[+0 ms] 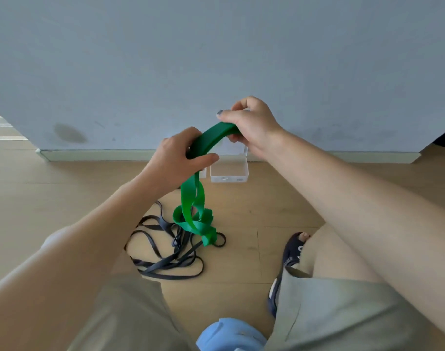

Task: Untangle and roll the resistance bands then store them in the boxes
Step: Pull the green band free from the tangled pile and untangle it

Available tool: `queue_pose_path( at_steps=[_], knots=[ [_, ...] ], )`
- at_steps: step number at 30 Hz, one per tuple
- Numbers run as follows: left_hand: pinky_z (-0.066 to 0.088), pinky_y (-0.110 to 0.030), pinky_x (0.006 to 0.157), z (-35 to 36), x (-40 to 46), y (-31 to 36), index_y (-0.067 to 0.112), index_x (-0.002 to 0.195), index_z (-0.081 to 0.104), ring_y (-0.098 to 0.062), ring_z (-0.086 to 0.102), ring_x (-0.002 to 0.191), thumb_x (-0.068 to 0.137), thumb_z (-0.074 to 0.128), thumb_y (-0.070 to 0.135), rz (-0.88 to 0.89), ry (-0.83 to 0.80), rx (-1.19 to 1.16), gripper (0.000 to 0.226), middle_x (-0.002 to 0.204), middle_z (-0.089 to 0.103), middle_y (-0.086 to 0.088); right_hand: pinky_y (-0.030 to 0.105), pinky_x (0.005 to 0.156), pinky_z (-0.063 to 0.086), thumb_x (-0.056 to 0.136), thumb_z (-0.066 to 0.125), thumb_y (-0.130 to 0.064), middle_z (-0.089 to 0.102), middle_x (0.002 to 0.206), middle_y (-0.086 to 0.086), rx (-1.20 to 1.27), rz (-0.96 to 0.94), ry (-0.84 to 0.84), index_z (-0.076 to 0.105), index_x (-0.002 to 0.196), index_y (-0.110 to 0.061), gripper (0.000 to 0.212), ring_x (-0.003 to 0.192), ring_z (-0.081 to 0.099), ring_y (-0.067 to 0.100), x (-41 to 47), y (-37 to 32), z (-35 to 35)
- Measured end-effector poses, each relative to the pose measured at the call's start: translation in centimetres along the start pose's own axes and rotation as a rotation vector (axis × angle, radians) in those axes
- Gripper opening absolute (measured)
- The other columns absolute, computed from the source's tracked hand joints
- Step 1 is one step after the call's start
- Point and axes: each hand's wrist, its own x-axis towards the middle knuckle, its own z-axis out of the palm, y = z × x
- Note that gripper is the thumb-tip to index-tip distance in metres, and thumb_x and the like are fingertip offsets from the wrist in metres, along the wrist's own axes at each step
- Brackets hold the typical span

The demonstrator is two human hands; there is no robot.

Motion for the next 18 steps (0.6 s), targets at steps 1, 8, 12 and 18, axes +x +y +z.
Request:
queue_pose_path(
  at_steps=[1, 8, 12, 18],
  knots=[
    [0.055, -0.036, 0.065, 0.0, 0.2, 0.0, 0.016, 0.099, 0.058, -0.017, 0.071, 0.070, 0.089, 0.077, 0.034, 0.014, -0.009, 0.011, 0.028, 0.075, 0.066, -0.004, 0.030, 0.058, 0.051, 0.092, 0.075, -0.022, 0.060, 0.085, 0.012, -0.007, 0.004, -0.006, 0.048, 0.094, -0.011, 0.029, 0.062, 0.060, 0.022, -0.1, 0.2, -0.3],
    [0.033, -0.020, 0.050, 0.2, 2.1, 2.0, 0.017, 0.077, 0.043, -0.012, 0.039, 0.054, 0.087, 0.077, 0.031, 0.117, 0.069, 0.147, 0.038, 0.062, 0.042, 0.003, 0.041, 0.099, 0.059, 0.099, 0.065, -0.046, 0.078, 0.105, 0.018, 0.249, 0.139, -0.424, 0.071, 0.106, -0.005, 0.042, 0.106, 0.076, 0.033, -1.8, -1.2, -2.1],
    [0.033, -0.018, 0.050, 0.6, 2.6, 2.8, 0.014, 0.090, 0.053, -0.012, 0.043, 0.059, 0.084, 0.079, 0.039, 0.077, 0.088, 0.130, 0.037, 0.069, 0.050, 0.004, 0.037, 0.080, 0.064, 0.099, 0.069, -0.021, 0.075, 0.092, 0.015, 0.258, 0.070, -0.268, 0.066, 0.117, 0.004, 0.031, 0.087, 0.077, 0.029, -0.8, -1.2, -2.8],
    [0.058, -0.041, 0.082, 1.6, 2.2, 1.6, 0.024, 0.096, 0.052, -0.018, 0.070, 0.083, 0.082, 0.081, 0.020, -0.023, -0.094, 0.001, 0.033, 0.082, 0.070, 0.007, 0.027, 0.065, 0.060, 0.099, 0.067, -0.008, 0.071, 0.079, 0.007, 0.640, 0.102, -0.222, 0.066, 0.100, -0.005, 0.003, 0.072, 0.073, 0.018, 0.4, -0.5, -2.9]
  ],
)
